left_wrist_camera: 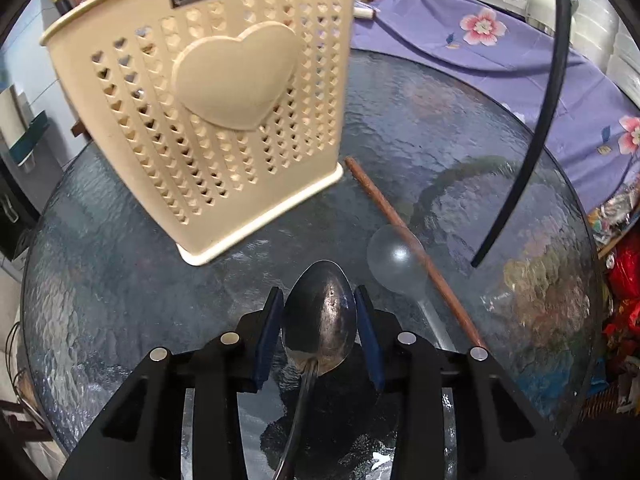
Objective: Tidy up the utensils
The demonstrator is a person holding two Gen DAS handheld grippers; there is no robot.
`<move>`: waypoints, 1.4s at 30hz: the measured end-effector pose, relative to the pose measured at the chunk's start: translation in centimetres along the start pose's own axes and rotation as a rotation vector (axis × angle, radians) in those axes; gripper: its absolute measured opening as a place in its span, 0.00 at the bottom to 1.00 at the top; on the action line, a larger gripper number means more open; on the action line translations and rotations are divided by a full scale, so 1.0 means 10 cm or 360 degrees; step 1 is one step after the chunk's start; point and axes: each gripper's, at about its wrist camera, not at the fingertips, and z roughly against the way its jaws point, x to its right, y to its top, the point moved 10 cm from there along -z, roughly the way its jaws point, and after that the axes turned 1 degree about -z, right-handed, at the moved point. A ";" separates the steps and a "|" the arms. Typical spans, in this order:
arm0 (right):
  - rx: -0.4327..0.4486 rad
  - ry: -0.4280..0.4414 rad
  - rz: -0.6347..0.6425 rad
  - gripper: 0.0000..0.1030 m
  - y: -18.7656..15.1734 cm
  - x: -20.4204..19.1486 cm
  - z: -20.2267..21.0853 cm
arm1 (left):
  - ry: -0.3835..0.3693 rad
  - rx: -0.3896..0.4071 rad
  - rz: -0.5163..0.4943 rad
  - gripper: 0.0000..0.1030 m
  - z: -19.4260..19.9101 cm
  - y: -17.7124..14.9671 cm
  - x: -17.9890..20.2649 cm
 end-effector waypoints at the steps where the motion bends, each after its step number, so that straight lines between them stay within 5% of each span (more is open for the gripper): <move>1: 0.0003 -0.0001 -0.0001 0.08 0.01 -0.01 0.01 | 0.0000 0.0018 0.0017 0.35 0.04 0.02 -0.01; 14: 0.0046 0.0023 0.0037 0.08 0.10 -0.12 0.12 | 0.0071 0.0451 0.0127 0.34 1.04 0.44 -0.06; 28: 0.0071 0.0043 0.0070 0.08 0.22 -0.21 0.15 | 0.0061 0.0583 0.0178 0.34 1.36 0.53 -0.08; 42: 0.0333 0.0067 0.0218 0.08 1.28 -0.61 0.24 | 0.0109 0.1034 0.0337 0.34 2.42 1.54 -0.54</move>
